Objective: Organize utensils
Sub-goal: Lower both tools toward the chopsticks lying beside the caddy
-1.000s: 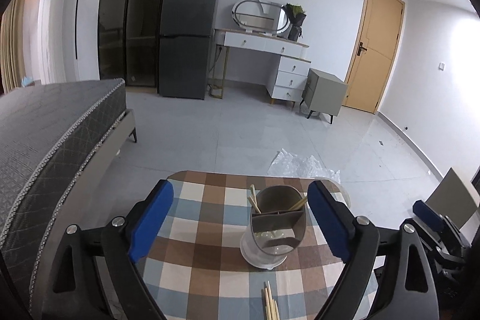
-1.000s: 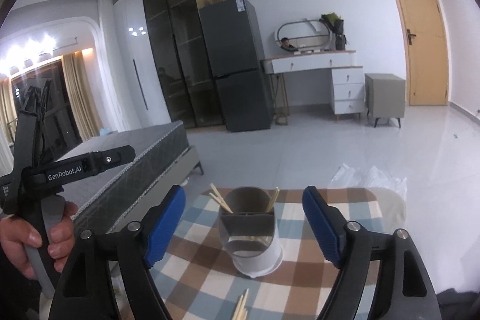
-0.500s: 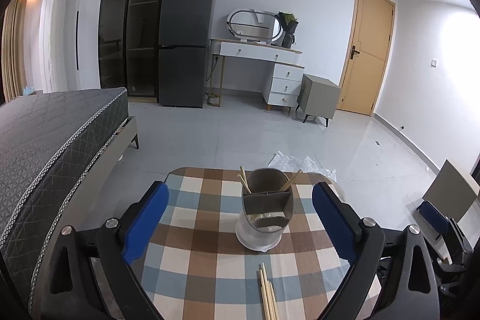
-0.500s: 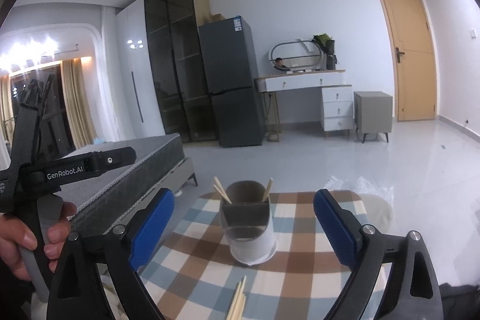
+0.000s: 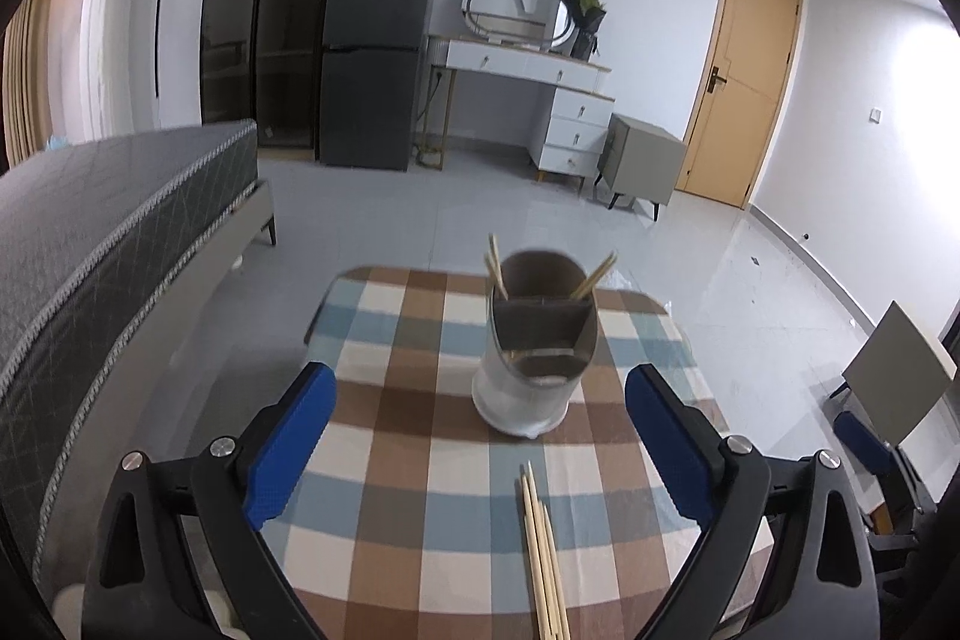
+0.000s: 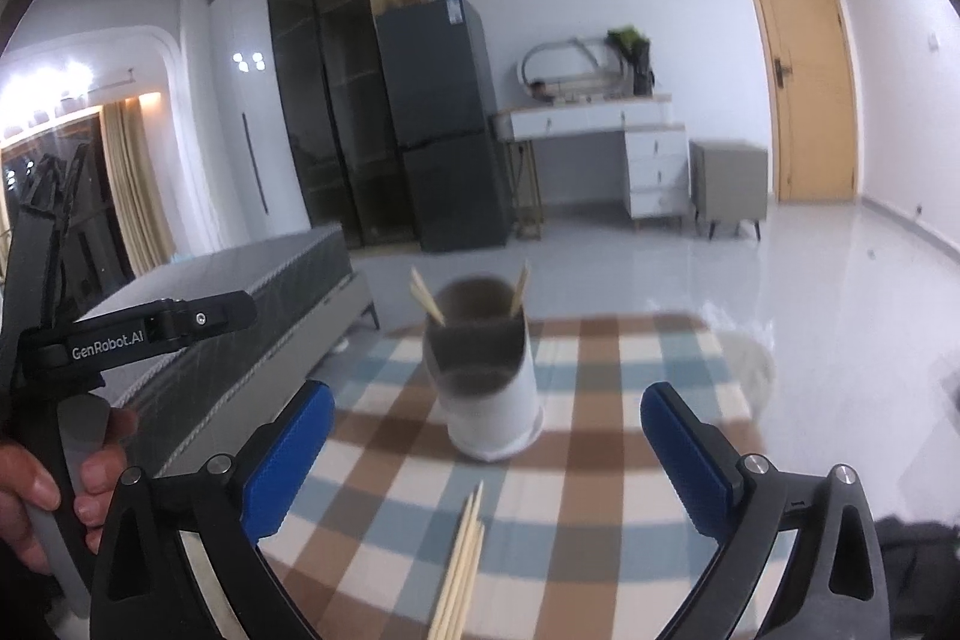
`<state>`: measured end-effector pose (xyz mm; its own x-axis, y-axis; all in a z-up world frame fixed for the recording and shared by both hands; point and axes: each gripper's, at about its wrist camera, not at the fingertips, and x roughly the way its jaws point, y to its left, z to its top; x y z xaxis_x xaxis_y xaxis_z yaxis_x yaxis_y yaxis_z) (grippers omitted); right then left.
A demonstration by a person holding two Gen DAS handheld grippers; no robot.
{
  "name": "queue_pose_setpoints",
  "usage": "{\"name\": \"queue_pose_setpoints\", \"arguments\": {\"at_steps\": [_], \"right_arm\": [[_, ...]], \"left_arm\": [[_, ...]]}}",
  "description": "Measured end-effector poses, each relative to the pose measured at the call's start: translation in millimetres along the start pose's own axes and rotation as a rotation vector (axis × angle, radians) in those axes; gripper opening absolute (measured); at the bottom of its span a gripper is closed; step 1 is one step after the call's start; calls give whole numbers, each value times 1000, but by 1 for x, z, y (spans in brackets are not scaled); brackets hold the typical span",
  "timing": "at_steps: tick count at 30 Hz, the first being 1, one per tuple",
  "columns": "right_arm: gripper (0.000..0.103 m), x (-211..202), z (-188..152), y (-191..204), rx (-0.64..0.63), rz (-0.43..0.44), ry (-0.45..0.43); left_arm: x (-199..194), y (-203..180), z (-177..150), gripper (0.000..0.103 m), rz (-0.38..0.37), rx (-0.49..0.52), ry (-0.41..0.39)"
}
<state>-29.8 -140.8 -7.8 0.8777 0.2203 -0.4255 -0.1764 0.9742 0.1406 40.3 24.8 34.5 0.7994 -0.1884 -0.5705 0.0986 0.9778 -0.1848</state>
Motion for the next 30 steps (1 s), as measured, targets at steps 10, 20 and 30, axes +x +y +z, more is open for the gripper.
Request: {"name": "queue_pose_setpoints", "arguments": {"at_steps": [10,20,30], "right_arm": [[103,34,-33,-10,21,-2,187],[88,82,-62,-16,93,39,395],[65,129,-76,-8,108,75,552]], "left_arm": [[32,11,-40,94,28,-47,88],[76,40,-60,94,67,-139,294],[93,73,-54,94,103,-287,350]]}}
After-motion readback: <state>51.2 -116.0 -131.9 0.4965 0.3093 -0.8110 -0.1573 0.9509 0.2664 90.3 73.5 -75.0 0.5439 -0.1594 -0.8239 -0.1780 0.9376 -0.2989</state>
